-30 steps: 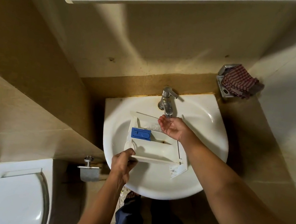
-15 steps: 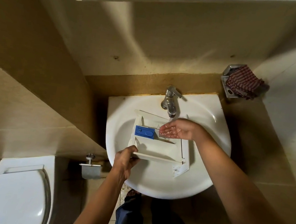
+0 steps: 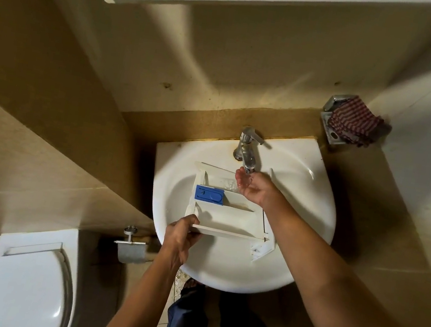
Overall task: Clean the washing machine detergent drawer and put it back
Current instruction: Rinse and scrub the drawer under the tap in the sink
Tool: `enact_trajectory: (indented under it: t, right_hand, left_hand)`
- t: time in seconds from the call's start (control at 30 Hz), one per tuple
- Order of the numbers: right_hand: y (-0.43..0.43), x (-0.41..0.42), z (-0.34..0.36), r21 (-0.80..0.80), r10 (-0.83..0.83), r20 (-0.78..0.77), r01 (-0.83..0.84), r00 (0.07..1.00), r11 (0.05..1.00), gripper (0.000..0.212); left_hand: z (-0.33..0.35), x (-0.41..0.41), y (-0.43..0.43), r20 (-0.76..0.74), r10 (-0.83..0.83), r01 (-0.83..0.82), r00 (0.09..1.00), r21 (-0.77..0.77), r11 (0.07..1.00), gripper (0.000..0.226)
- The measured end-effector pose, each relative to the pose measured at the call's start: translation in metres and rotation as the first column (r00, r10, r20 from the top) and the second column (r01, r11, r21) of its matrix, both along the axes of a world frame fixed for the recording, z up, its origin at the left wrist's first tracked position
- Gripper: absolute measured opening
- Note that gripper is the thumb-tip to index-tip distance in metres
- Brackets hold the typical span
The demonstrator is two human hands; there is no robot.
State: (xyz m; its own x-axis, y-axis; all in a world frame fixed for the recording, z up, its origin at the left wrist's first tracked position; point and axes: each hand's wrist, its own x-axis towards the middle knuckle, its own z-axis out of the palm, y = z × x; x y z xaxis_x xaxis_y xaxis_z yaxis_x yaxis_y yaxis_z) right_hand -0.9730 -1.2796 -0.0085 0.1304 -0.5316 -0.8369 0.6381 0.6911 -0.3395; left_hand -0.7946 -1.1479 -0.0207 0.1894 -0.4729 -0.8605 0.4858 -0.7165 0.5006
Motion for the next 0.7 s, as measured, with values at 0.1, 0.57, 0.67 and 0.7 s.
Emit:
enact_trajectory:
  t: [0.1,0.57,0.67,0.7]
  right_hand:
    - [0.000,-0.002,-0.003,0.022,-0.047,0.057,0.046,0.997,0.999,0.026]
    - [0.027,-0.025,0.031,0.009,0.772,-0.423,-0.850,0.474,0.527,0.016]
    - [0.032,-0.036,0.037,0.086,0.527,-0.838,-0.923,0.137,0.376,0.020]
    - [0.034,-0.041,0.037,0.111,0.355,-0.933,-0.890,0.060,0.443,0.020]
  left_hand:
    - [0.000,-0.001,0.000,0.006,-0.001,0.001,1.000,-0.005,1.000,0.006]
    - [-0.004,-0.001,0.004,-0.018,-0.013,0.014,1.000,0.016,1.000,0.005]
    - [-0.006,-0.004,0.007,-0.050,0.014,-0.013,0.999,0.029,0.999,0.005]
    - [-0.007,-0.006,0.008,-0.066,0.025,-0.023,0.997,0.032,0.999,0.005]
